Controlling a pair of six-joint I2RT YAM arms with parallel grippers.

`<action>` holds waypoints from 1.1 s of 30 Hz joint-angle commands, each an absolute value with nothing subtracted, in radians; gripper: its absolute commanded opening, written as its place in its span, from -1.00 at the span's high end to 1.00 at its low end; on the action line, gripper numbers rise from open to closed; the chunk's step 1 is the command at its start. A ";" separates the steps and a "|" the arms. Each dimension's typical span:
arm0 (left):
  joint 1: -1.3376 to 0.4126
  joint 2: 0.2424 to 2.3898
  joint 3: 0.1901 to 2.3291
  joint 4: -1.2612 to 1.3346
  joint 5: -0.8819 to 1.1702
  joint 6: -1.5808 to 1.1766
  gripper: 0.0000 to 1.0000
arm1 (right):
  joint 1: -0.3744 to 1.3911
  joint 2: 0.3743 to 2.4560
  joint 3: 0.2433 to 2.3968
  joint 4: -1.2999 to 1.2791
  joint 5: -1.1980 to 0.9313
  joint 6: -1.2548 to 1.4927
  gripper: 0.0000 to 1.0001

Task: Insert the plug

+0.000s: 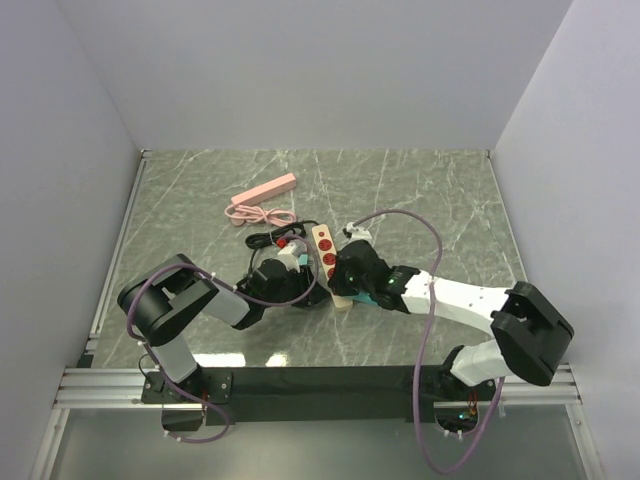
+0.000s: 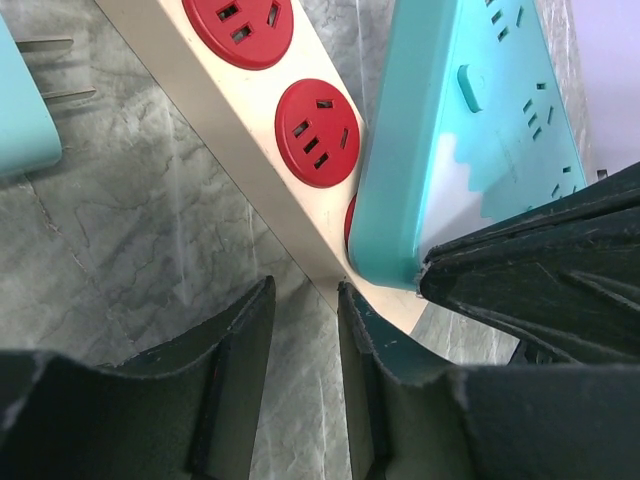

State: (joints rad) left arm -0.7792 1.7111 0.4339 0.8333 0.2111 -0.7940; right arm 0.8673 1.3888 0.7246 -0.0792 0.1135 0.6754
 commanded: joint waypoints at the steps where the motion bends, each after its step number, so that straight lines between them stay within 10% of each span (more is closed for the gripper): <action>1: -0.773 1.723 0.420 0.719 0.173 -0.752 0.21 | 0.879 1.410 0.650 -0.233 0.120 0.687 0.86; 19: -0.775 1.537 0.437 0.618 0.127 -0.681 -0.20 | 0.882 0.942 0.624 -0.169 0.208 0.627 0.83; 33: -0.773 1.503 0.508 0.594 0.138 -0.667 -0.32 | 0.781 1.002 0.534 -0.095 0.238 0.600 0.77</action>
